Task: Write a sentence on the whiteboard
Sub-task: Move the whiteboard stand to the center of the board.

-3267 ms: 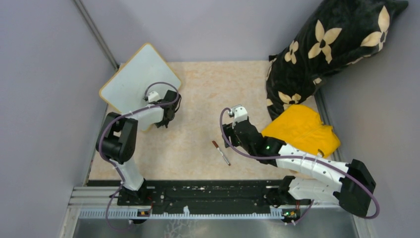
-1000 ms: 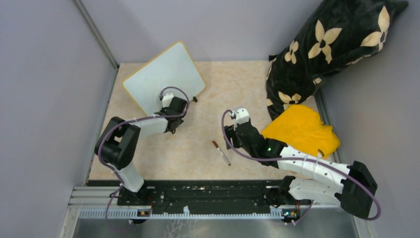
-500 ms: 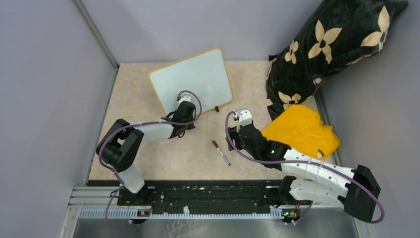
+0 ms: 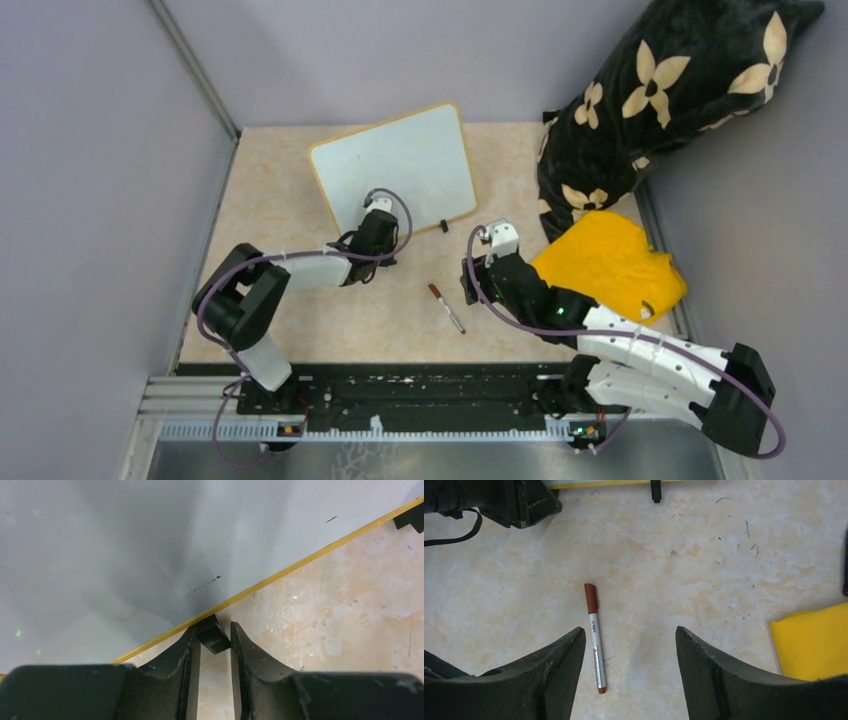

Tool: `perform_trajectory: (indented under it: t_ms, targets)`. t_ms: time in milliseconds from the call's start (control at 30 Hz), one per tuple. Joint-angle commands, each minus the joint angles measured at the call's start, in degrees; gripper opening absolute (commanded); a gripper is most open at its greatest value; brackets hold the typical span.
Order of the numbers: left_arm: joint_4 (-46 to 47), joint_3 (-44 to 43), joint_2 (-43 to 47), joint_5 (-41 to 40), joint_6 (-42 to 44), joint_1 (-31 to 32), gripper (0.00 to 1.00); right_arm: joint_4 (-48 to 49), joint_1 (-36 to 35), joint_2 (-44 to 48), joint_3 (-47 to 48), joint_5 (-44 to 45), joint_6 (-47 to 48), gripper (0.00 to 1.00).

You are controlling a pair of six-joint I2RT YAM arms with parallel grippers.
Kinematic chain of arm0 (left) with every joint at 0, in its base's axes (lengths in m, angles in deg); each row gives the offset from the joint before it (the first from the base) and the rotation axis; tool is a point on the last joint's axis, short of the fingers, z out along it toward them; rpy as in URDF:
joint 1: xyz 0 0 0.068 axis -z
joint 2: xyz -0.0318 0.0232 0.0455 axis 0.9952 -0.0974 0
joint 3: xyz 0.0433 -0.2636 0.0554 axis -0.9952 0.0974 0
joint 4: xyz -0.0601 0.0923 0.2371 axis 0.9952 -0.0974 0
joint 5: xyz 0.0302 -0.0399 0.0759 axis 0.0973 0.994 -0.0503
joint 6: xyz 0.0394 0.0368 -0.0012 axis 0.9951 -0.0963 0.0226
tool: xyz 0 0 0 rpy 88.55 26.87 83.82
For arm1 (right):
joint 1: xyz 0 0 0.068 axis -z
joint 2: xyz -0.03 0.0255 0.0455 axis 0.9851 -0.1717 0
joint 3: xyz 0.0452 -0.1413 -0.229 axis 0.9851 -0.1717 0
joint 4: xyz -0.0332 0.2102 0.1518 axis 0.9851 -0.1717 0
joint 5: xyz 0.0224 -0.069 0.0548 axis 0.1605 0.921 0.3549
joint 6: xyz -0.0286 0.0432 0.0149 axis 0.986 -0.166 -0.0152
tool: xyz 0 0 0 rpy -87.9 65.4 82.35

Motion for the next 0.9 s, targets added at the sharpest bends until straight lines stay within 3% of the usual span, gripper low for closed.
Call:
perform_trajectory:
  t_ms: [0,233,400,500,600,867]
  targets:
    - [-9.2,3.4,-0.7,7.1,2.1,1.8,0.00,0.3,-0.5,2.0,-0.4,1.5,-1.0,0.66]
    - [-10.3,2.0,-2.2,5.4,1.6,1.9,0.01,0.6,-0.5,2.0,-0.6,1.4,-1.3,0.66]
    - [-9.7,2.1,-1.7,5.2,0.7,1.8,0.33,0.3,-0.5,2.2,-0.8,1.6,-1.4,0.66]
    - [-9.7,2.7,-1.2,5.8,0.0,1.8,0.43,0.4,-0.5,1.8,-0.6,1.6,-1.4,0.66]
    - [-9.1,4.4,0.3,6.7,-1.1,2.1,0.60,0.2,-0.5,1.4,-0.3,1.6,-1.3,0.66]
    - [-11.9,6.1,9.7,5.7,-3.4,2.4,0.82,-0.2,-0.5,1.4,0.5,1.4,-1.3,0.66]
